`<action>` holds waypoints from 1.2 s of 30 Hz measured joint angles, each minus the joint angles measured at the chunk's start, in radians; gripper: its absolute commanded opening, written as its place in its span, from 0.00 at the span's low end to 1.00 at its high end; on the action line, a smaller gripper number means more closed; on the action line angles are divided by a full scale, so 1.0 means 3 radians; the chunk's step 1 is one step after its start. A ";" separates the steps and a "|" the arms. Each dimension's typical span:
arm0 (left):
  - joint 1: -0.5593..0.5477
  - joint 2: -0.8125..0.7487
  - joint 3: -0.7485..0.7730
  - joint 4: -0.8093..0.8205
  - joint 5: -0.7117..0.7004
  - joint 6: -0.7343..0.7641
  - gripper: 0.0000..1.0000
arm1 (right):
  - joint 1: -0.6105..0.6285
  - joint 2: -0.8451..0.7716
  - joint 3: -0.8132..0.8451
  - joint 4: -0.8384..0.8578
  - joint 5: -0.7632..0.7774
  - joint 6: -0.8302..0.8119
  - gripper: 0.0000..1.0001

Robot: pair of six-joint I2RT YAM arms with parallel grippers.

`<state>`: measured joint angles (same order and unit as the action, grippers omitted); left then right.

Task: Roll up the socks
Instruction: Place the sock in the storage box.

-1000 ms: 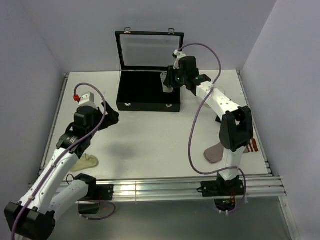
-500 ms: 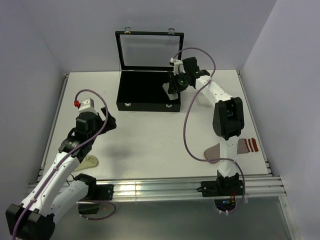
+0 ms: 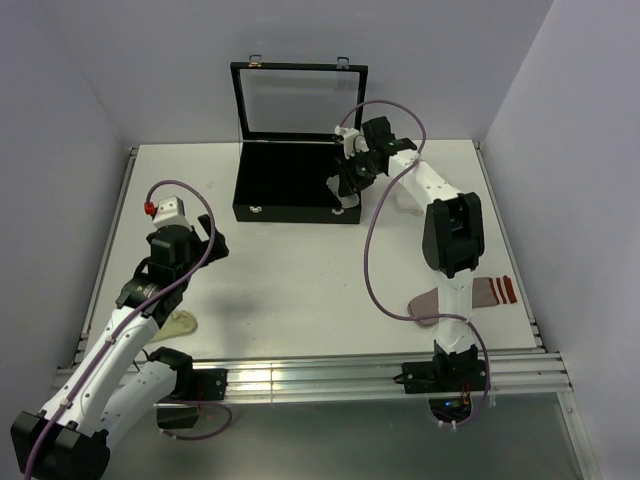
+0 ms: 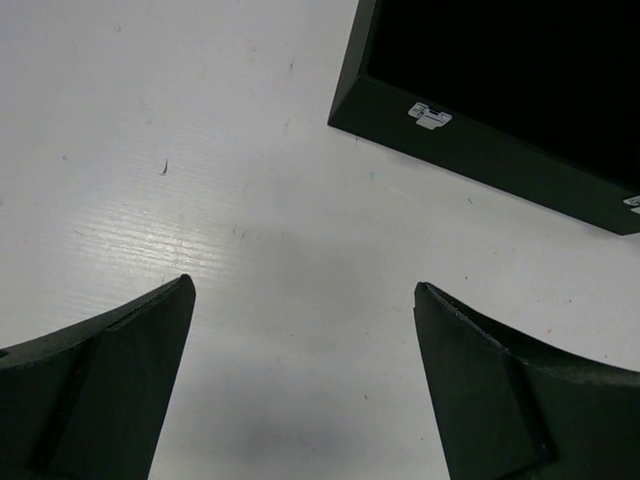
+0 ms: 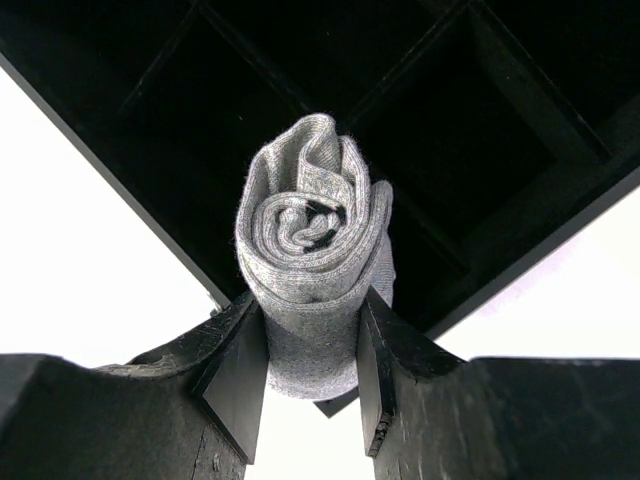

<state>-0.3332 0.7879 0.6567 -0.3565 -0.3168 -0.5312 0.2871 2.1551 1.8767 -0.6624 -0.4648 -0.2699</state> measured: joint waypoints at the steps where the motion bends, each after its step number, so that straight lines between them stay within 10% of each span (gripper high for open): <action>1: 0.0000 0.0001 0.0000 0.0001 -0.0008 0.0001 0.96 | 0.0001 0.0003 0.0018 -0.0033 0.0015 -0.0018 0.00; 36: 0.0000 0.0100 0.0000 0.0001 -0.0139 0.0048 0.96 | 0.0186 0.0516 0.0495 -0.0488 0.0581 -0.0366 0.00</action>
<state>-0.3332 0.8181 0.6567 -0.3561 -0.3584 -0.5167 0.3428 2.3100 2.0251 -0.8089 -0.2905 -0.3798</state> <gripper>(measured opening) 0.958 0.412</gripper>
